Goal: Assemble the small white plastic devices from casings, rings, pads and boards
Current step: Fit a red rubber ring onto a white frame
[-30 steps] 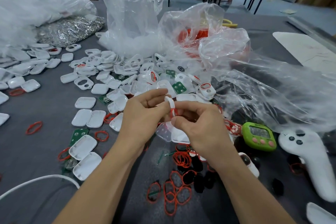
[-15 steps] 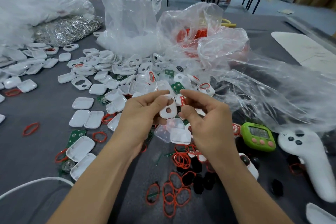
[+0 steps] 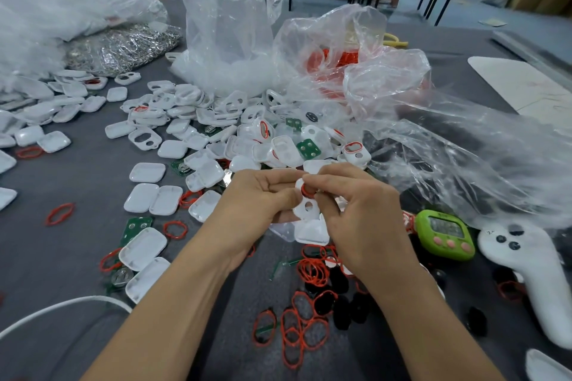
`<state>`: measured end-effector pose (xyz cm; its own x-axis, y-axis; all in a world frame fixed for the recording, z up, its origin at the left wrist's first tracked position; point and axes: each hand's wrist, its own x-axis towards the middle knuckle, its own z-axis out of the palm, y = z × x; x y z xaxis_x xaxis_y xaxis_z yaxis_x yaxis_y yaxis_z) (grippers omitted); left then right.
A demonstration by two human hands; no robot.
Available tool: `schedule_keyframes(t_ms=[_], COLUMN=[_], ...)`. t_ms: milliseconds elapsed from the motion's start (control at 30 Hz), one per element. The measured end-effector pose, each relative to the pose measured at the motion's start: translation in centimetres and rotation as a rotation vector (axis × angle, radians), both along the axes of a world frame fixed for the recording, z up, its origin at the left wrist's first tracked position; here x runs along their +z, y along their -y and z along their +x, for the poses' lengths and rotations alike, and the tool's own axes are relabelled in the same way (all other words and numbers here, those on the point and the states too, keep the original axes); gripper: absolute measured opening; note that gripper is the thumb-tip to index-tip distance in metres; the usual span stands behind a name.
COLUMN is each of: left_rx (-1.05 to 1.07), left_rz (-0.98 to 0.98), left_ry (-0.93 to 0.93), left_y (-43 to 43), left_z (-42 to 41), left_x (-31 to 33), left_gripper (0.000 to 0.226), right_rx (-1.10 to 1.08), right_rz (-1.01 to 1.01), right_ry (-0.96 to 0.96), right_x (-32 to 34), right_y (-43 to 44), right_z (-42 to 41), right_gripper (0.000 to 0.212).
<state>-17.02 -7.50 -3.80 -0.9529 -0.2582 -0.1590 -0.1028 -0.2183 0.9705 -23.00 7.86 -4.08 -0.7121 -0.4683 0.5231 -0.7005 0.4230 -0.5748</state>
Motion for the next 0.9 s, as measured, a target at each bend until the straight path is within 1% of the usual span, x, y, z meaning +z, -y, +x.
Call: schedule_keyframes(t_ms=[167,233,467,533,600,667,767,800,833,900], left_rx=[0.086,0.088,0.07,0.042,-0.01,-0.091,-0.19,-0.22,-0.258,-0.338], left_rz=[0.105,0.13,0.109,0.095,0.046,0.029,0.132,0.164,0.202,0.261], left_ry=[-0.008,0.004,0.011,0.025,0.041,0.04,0.006,-0.01,-0.031,-0.062], left_y=[-0.5,-0.5,-0.4,-0.3,0.0,0.3,0.7,0.8,1.0,1.3], left_z=[0.0,-0.2,0.0,0.1,0.3,0.6,0.9,1.0,1.0,1.2], left_x=[-0.2,-0.3,-0.5,-0.5,-0.6,-0.5,-0.5,-0.5,-0.5,-0.5], left_gripper=[0.027,0.025,0.03,0.028,0.022,0.019,0.028,0.032,0.037,0.052], right_rx=[-0.009,-0.004,0.031,0.05,0.076,0.136,0.235,0.275,0.318,0.398], right_rz=[0.015,0.002,-0.043,-0.079,-0.129,-0.178,-0.248,-0.292,-0.338,-0.381], right_ry=[-0.035,-0.036,-0.054,0.059,0.249,0.386,0.502,0.57,0.654,0.848], right_x=[0.0,0.0,0.5,0.8,1.1,1.4,2.0,2.0,1.9,1.5], right_y=[0.1,0.0,-0.6,-1.1,-1.6,-2.0,-2.1,-2.0,-1.9,-1.9], right_z=[0.1,0.1,0.2,0.1,-0.2,-0.3,-0.4,-0.5,-0.6,-1.1], right_gripper=[0.029,0.028,0.024,0.022,0.022,0.023,0.025,0.029,0.037,0.064])
